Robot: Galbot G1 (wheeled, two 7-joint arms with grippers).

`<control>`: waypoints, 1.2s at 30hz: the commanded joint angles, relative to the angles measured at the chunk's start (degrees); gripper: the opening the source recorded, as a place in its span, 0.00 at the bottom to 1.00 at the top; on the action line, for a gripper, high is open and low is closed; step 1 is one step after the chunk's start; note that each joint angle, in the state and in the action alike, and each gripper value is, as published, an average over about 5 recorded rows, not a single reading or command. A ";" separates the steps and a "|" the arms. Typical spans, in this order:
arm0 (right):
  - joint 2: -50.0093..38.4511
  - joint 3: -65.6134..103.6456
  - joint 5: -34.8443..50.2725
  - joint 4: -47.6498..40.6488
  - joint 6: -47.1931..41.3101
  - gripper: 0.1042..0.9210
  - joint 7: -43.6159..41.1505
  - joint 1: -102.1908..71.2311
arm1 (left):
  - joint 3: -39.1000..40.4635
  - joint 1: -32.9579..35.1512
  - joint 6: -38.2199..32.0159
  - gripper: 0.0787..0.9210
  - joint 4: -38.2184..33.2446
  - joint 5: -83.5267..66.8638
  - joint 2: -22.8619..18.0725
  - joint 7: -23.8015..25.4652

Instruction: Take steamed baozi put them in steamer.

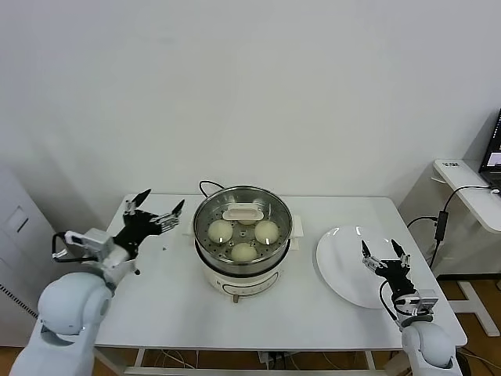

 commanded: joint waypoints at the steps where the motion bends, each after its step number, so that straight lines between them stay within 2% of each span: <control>1: 0.01 1.49 -0.73 4.74 -3.62 0.88 2.77 -1.83 | -8.42 4.60 -11.85 0.88 14.94 -13.33 1.42 -3.60; 7: 0.18 1.28 0.18 5.94 -6.60 0.88 5.84 -2.31 | -5.71 3.75 -18.56 0.88 21.89 -8.26 1.22 -1.53; 13: 0.09 1.05 0.47 6.16 -7.56 0.88 6.50 -3.03 | -3.21 3.64 -21.78 0.88 26.09 -3.86 -0.35 -0.84; 36: 0.89 0.92 0.06 6.42 -7.51 0.88 5.97 -3.96 | -2.07 4.01 -18.13 0.88 23.90 -4.75 0.48 -0.45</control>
